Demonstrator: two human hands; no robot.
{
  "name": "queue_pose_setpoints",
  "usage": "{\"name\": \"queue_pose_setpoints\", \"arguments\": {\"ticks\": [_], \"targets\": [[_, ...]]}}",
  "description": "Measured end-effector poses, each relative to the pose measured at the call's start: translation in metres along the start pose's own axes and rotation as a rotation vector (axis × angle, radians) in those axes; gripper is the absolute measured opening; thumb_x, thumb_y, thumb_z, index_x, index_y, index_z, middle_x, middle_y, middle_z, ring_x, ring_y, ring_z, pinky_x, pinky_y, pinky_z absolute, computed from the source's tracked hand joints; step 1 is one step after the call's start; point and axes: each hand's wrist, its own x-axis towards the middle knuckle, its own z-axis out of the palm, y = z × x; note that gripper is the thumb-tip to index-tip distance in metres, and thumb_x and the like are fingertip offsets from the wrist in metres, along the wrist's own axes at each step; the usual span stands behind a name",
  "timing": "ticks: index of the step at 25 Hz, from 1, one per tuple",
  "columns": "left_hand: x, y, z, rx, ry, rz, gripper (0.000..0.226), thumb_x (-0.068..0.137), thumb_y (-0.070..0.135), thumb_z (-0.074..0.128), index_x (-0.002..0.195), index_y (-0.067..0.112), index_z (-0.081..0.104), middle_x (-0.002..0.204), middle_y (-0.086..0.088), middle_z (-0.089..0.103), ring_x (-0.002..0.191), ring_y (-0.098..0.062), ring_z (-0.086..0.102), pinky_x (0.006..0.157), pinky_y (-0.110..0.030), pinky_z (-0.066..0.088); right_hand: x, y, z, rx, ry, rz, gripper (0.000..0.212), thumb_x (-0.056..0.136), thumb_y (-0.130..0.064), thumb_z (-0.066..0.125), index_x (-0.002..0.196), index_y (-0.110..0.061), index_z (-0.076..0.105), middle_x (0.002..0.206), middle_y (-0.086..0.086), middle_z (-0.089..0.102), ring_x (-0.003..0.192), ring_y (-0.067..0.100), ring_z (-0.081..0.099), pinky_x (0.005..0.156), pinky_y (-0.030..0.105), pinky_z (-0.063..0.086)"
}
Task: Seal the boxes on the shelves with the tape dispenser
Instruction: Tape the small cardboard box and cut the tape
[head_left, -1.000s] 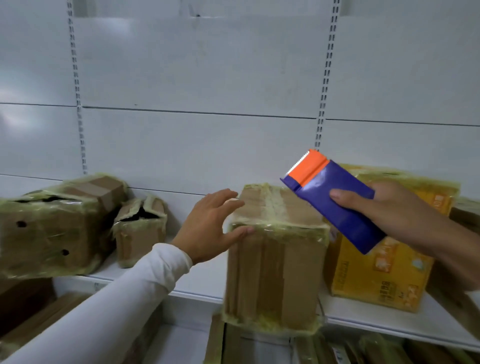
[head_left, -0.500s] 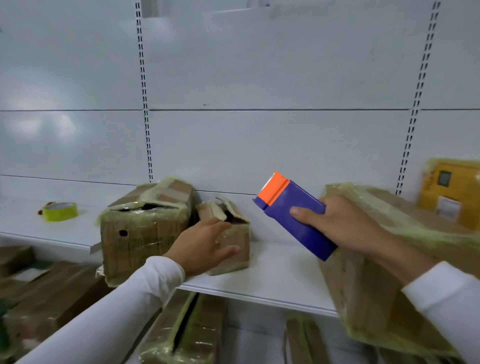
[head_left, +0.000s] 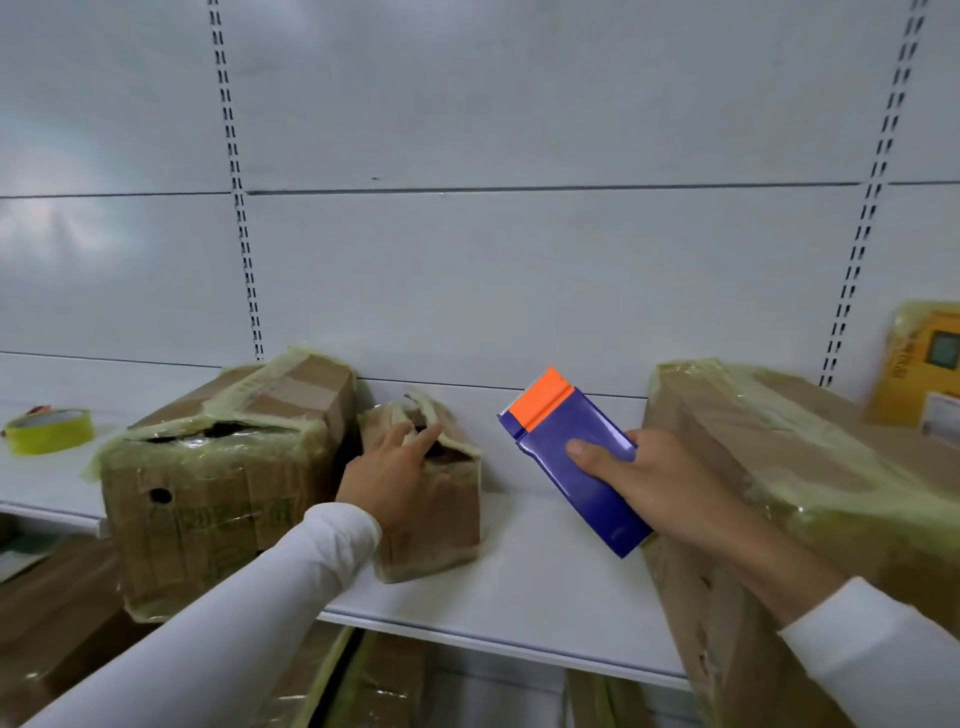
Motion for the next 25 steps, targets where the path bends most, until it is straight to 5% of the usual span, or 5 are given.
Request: {"name": "queue_pose_setpoints", "arguments": {"ticks": [6,10,14,18,25], "targets": [[0.005,-0.012,0.014,-0.048,0.078,0.183,0.032,0.097,0.035,0.042,0.125,0.029,0.057,0.130,0.002,0.053,0.114,-0.026,0.053,0.094,-0.032,0.043,0.001,0.010,0.001,-0.009,0.033,0.031,0.048,0.086,-0.052,0.064,0.066,-0.009,0.054,0.053,0.001,0.054,0.041,0.012,0.049,0.040,0.020,0.037],[0.007,-0.024,-0.001,-0.248,-0.069,0.426,0.029,0.092,0.022,0.055,0.119,0.024,0.065,0.134,0.004,0.053,0.120,-0.016,0.053,0.101,-0.024,0.040,0.001,-0.004,0.002,-0.007,0.128,0.060,0.047,0.088,-0.046,0.066,0.057,-0.015,0.050,0.041,-0.005,0.052,0.032,0.005,0.045,0.034,0.011,0.029],[0.016,-0.035,-0.022,-0.387,-0.113,0.350,0.019,0.090,0.027,0.056,0.104,0.022,0.068,0.113,0.005,0.067,0.105,-0.016,0.061,0.095,-0.032,0.046,-0.006,-0.018,0.012,0.010,0.155,0.057,0.045,0.091,-0.041,0.064,0.055,-0.017,0.050,0.038,-0.008,0.054,0.030,0.000,0.046,0.033,0.008,0.028],[0.011,-0.025,-0.023,-0.135,-0.264,0.439,0.080,0.068,0.084,0.047,0.131,0.035,0.041,0.122,0.008,0.045,0.103,-0.016,0.054,0.094,-0.034,0.044,-0.015,-0.023,0.020,0.055,0.164,0.087,0.040,0.091,-0.041,0.063,0.060,-0.016,0.057,0.044,-0.005,0.060,0.034,0.002,0.051,0.036,0.007,0.032],[0.022,-0.028,-0.012,-0.246,-0.405,0.676,0.077,0.077,0.059,0.056,0.145,0.033,0.031,0.138,0.008,0.030,0.122,-0.015,0.039,0.106,-0.030,0.035,-0.028,-0.035,0.018,-0.036,0.118,0.083,0.043,0.072,-0.064,0.059,0.055,-0.024,0.064,0.054,0.001,0.067,0.041,0.009,0.056,0.041,0.010,0.036]]}}
